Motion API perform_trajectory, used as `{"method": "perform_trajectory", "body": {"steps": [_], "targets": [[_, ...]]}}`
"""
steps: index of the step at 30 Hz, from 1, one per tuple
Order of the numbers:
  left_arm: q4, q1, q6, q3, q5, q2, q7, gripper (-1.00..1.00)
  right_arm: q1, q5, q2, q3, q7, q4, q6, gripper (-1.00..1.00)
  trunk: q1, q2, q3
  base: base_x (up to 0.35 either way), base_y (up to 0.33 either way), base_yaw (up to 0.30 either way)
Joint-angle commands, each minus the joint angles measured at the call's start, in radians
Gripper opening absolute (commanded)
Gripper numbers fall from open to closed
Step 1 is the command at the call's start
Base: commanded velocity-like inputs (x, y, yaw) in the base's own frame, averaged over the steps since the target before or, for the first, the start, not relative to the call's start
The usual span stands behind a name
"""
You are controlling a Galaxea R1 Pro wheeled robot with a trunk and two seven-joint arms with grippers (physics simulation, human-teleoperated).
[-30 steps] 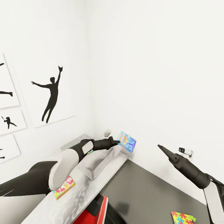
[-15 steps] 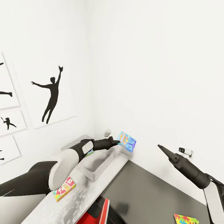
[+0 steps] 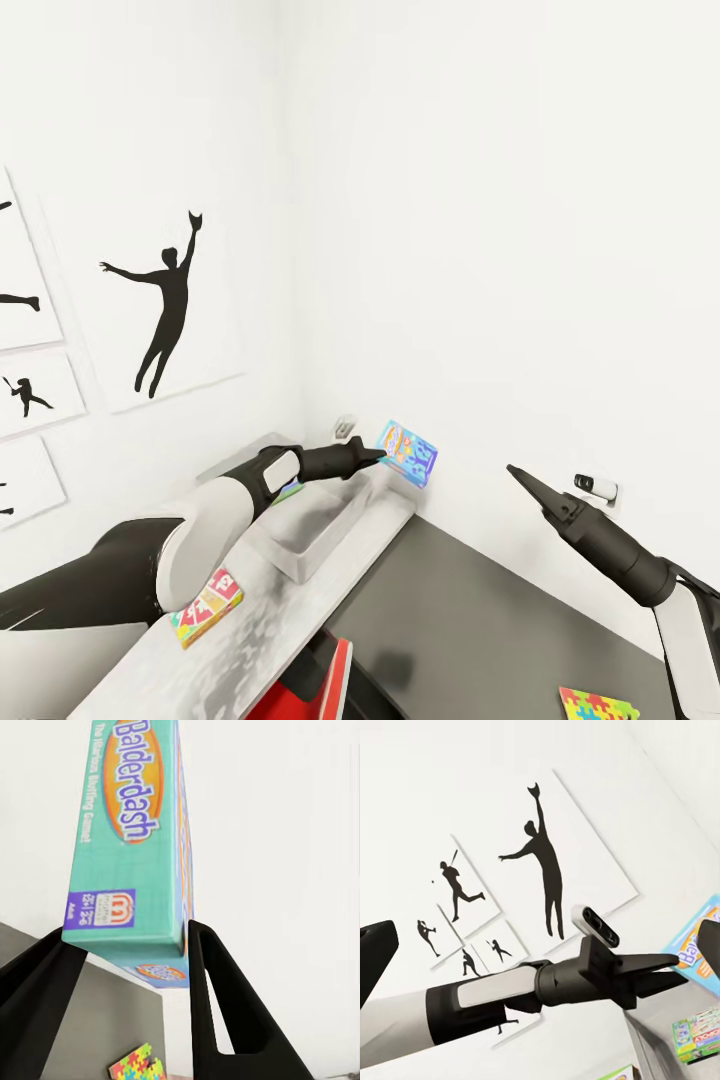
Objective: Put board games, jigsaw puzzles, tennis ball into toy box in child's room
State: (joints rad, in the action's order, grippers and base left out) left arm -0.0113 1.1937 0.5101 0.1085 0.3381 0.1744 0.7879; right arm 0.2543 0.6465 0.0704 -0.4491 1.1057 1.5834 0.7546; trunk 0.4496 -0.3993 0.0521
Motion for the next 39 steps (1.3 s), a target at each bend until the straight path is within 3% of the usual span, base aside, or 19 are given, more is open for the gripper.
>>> {"method": "perform_trajectory", "body": {"steps": [1, 4, 7, 12, 17, 21, 25, 32, 39], "targets": [[-0.001, 0.0, 0.011, 0.02, -0.001, 0.0, -0.001, -1.0, 0.0, 0.004, 0.0, 0.0, 0.0, 0.0, 0.006, 1.0, 0.0, -0.001, 0.0, 0.0, 0.0, 0.0], [-0.004, 0.001, 0.036, 0.059, -0.002, 0.0, -0.001, -1.0, 0.0, 0.004, 0.0, 0.0, 0.0, 0.0, 0.006, 1.0, 0.0, -0.001, 0.0, 0.0, 0.0, 0.0], [-0.042, 0.001, 0.104, 0.097, -0.003, 0.0, -0.002, -1.0, 0.0, 0.004, 0.0, 0.0, 0.0, 0.0, 0.006, 1.0, 0.0, -0.001, 0.0, 0.0, 0.0, 0.0], [-0.144, 0.001, 0.25, 0.112, -0.005, -0.001, -0.004, -1.0, 0.0, 0.004, 0.0, -0.002, 0.001, 0.0, 0.007, 1.0, 0.0, -0.001, 0.0, 0.0, 0.0, 0.0], [-0.2, 0.002, 0.357, 0.114, -0.005, -0.074, -0.005, -1.0, 0.0, 0.005, 0.0, -0.011, 0.002, 0.0, 0.008, 1.0, 0.0, -0.001, 0.0, 0.0, 0.0, 0.0], [-0.212, 0.005, 0.433, 0.114, -0.005, -0.173, -0.004, -1.0, 0.0, 0.005, 0.003, -0.014, 0.003, 0.0, 0.008, 1.0, 0.0, -0.001, 0.0, 0.0, 0.0, 0.0], [-0.215, 0.007, 0.462, 0.112, -0.008, -0.228, -0.005, -1.0, 0.0, 0.006, 0.003, -0.014, 0.0, 0.0, 0.008, 1.0, 0.0, -0.001, 0.0, 0.0, 0.0, 0.0], [-0.213, 0.007, 0.47, 0.108, -0.011, -0.275, -0.029, -1.0, 0.0, 0.004, 0.002, -0.013, -0.004, 0.0, 0.008, 1.0, 0.0, -0.001, 0.0, 0.0, 0.0, 0.0], [-0.205, 0.006, 0.472, 0.1, -0.014, -0.284, -0.075, -1.0, 0.0, 0.005, 0.003, -0.014, -0.003, 0.0, 0.012, 1.0, 0.0, -0.001, 0.0, 0.0, 0.0, 0.0]]}}
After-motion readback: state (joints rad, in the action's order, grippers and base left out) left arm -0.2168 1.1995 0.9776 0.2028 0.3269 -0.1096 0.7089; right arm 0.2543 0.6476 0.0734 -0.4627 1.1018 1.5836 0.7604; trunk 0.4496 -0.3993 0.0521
